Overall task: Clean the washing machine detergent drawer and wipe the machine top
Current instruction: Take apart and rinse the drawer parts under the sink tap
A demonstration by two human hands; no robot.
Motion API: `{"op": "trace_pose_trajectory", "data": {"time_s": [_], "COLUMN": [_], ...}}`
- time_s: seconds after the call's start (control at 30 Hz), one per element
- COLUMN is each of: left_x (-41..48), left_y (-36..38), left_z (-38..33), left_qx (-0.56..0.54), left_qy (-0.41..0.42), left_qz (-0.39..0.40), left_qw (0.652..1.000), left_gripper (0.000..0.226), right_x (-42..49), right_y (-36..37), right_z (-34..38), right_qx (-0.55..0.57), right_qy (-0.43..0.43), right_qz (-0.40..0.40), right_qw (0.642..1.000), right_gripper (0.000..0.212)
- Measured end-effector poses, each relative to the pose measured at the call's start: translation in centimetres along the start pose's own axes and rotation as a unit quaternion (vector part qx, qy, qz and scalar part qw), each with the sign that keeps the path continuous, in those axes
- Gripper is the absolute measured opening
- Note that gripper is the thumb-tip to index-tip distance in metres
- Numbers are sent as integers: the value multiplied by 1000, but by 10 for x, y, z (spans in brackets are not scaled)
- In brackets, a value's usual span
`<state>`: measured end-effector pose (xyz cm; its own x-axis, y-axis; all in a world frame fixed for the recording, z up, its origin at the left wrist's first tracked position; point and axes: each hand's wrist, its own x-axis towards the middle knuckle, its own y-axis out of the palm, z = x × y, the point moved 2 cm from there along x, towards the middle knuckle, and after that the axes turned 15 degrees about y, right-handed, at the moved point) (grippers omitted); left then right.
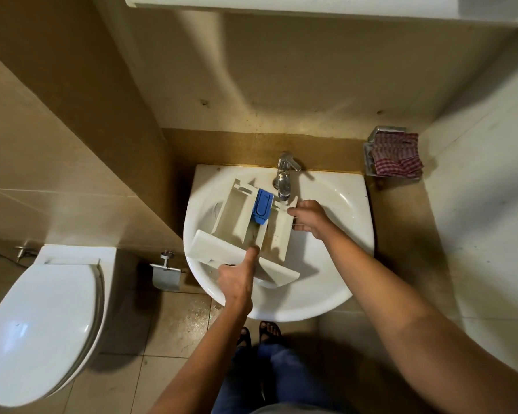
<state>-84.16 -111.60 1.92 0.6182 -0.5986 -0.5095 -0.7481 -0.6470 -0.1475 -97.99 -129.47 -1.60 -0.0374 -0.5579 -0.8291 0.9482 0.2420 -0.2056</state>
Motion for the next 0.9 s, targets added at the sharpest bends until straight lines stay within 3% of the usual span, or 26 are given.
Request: {"op": "trace_pose_trajectory", "data": {"time_s": [0.1,0.23,0.37,0.47,0.57,0.67,0.9], "left_x": [-3,0,4,5,7,8,9], "left_y": [11,20,23,23,23,23,28], "left_z": [4,14,21,20,23,27,26], "left_qx": [-40,-68,-75,-114,-159,-178,-175], "left_qy": [-16,-33,-43,-72,-102,-114,-121], "left_qz": [-11,-5,13,40,77,94,94], "left_qw": [999,997,996,990,979,973,973], "left_gripper": [64,75,79,51,19,20,19], "right_x": [-3,-3,-5,-7,-9,-9,-9], "right_y": [4,2,0,-1,-3,-4,-5], "right_z": [-4,-1,2,2,3,3,2], "right_qx": [-18,-39,-41,-52,-68,-67,-78], "right_qy": [5,-38,-64,-82,-116,-129,-141], "right_qz": [22,-49,-73,-95,-120,-116,-135], "right_qw": [1000,997,994,991,984,982,978], "right_gripper": [11,29,12,5,24,32,27]}}
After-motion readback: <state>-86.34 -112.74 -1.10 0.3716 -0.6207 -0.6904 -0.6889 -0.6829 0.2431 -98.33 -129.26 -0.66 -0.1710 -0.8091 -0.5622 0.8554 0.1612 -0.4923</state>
